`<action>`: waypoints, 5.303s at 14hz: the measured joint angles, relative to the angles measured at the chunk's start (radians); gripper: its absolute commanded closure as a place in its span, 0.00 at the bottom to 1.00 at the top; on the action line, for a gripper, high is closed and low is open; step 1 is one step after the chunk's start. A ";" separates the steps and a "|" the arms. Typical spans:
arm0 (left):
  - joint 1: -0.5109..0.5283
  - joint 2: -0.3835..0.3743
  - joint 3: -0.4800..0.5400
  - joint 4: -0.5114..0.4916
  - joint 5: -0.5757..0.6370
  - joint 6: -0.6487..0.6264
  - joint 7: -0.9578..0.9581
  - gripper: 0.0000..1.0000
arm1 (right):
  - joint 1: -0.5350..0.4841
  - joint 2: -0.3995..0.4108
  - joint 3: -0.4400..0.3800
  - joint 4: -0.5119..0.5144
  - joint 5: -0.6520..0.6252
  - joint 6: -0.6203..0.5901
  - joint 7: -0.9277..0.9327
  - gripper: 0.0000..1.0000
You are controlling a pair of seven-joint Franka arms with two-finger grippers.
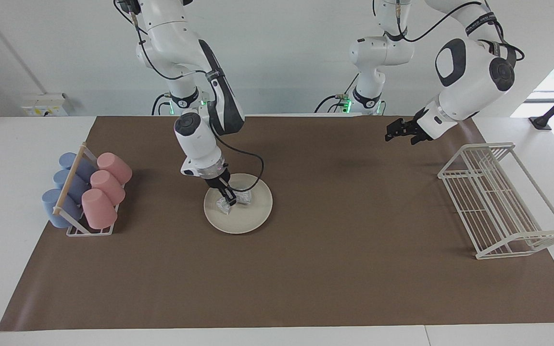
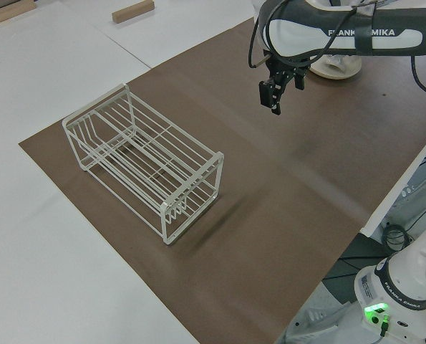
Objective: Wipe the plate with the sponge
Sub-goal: 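Rub the sponge around the plate surface with the right gripper, then lift the sponge with the right gripper while the left gripper reaches it, then close the left gripper on the sponge held by the right gripper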
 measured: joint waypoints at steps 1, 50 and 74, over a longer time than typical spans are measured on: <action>0.000 0.000 0.001 0.000 0.016 0.002 0.000 0.00 | -0.003 0.000 0.000 0.000 0.000 0.000 -0.016 1.00; 0.000 0.000 0.002 0.000 -0.088 0.009 -0.093 0.00 | 0.137 -0.054 -0.002 0.488 -0.123 -0.662 0.483 1.00; -0.161 -0.040 -0.010 -0.224 -1.305 0.186 0.018 0.00 | 0.289 -0.045 0.001 0.704 -0.125 -0.755 0.892 1.00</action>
